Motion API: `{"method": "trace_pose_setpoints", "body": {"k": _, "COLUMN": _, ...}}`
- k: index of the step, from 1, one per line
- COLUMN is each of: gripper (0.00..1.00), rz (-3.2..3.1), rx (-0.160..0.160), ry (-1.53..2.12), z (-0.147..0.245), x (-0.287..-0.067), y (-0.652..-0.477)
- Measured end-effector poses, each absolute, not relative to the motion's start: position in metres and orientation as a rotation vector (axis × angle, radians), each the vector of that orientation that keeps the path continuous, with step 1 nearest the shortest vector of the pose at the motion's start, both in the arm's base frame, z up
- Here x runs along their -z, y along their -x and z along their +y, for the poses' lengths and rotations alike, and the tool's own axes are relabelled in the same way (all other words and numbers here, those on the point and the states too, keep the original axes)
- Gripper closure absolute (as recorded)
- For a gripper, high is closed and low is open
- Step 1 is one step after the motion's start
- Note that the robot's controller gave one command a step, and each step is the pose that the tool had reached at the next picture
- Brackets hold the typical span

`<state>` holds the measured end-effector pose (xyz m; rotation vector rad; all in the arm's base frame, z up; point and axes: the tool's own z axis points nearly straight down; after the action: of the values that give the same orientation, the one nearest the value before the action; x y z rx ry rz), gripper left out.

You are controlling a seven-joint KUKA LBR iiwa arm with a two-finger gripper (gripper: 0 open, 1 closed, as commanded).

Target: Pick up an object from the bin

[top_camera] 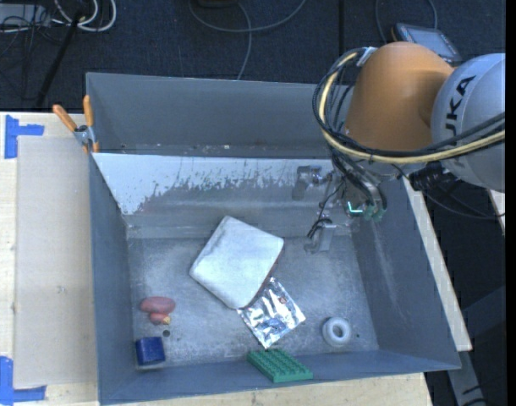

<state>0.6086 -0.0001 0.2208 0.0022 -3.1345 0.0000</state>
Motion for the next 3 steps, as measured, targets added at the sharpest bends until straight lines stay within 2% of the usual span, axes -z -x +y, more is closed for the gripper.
{"method": "trace_pose_setpoints", "body": {"k": 1, "gripper": 0.0, "rz": -3.143, "rx": 0.001, "ry": -0.262, "z": 0.042, "x": -0.083, "y": -0.6}}
{"method": "trace_pose_setpoints", "body": {"k": 2, "gripper": 1.0, "rz": -3.116, "rx": -0.004, "ry": -0.263, "z": 0.04, "x": -0.084, "y": -0.595}}
{"method": "trace_pose_setpoints", "body": {"k": 3, "gripper": 1.0, "rz": -3.112, "rx": -0.002, "ry": -0.443, "z": 0.038, "x": -0.075, "y": -0.56}}
